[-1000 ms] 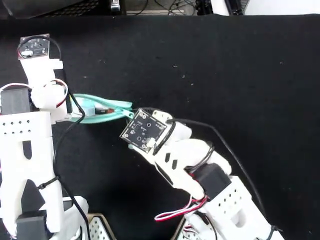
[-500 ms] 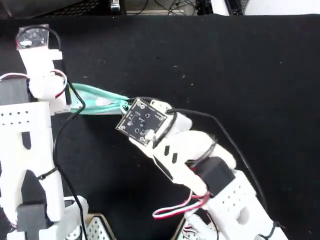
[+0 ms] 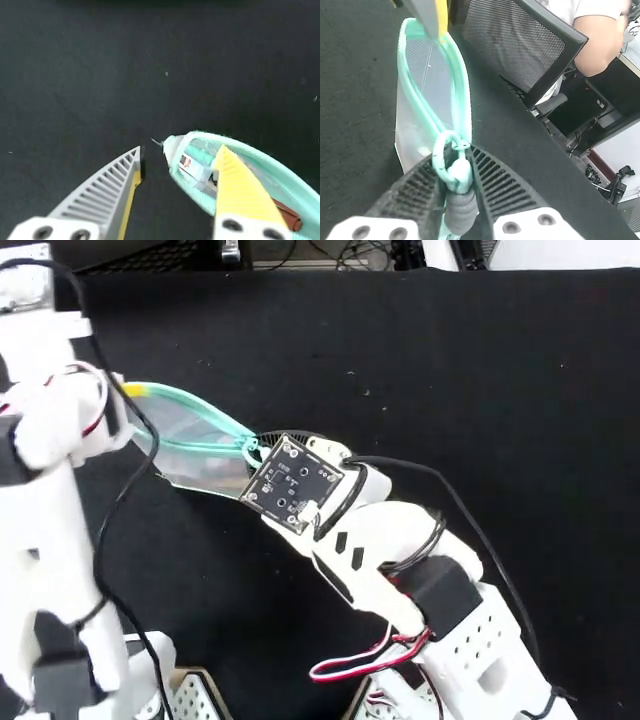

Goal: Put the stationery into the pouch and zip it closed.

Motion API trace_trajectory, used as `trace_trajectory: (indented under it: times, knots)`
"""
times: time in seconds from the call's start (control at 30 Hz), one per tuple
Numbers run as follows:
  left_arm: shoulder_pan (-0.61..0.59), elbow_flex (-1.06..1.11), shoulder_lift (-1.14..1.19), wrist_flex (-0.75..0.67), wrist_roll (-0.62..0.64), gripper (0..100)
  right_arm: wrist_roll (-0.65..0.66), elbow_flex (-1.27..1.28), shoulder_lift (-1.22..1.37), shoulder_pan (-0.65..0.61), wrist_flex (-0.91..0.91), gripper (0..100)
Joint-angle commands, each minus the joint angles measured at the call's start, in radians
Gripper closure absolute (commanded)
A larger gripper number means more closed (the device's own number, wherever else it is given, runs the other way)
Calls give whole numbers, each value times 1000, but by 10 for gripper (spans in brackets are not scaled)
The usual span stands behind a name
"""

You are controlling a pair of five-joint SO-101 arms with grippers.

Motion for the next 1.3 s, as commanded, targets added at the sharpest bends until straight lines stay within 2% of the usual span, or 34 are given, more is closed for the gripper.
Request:
trace_trajectory:
  times: [0.0, 0.13, 0.23, 0.33, 0.47, 0.6, 0.73, 0.8, 0.9, 1.13, 1.2, 1.27]
  knots:
    - [-59, -16, -152, 8, 6, 754, 0, -82, -5, -5, 2, 986]
    - [-163, 262, -373, 6, -32, 754, -2, -189, 4, -9, 69, 986]
    - [-145, 556, -493, -64, -120, 754, -2, -236, 12, -9, 89, 986]
    - [-76, 819, -560, -250, -109, 754, -2, -239, 51, -11, 103, 986]
    - [19, 1047, -600, -574, 20, 754, -2, -239, 88, -12, 135, 986]
    - [108, 1150, -598, -861, 121, 754, 2, -245, 90, -78, 161, 986]
    - [231, 1194, -598, -993, 146, 754, 0, -289, 94, -155, 178, 986]
    - [265, 1210, -601, -994, 144, 754, 0, -309, 94, -158, 176, 986]
    - [217, 1204, -614, -918, 144, 754, 0, -321, 93, -155, 180, 986]
    - [-31, 1107, -804, -539, 143, 752, 3, -321, 97, -155, 170, 986]
    - [-47, 1101, -896, -440, 135, 752, 5, -315, 104, -155, 152, 986]
    - [-7, 1101, -999, -364, 94, 751, 5, -321, 130, -155, 144, 986]
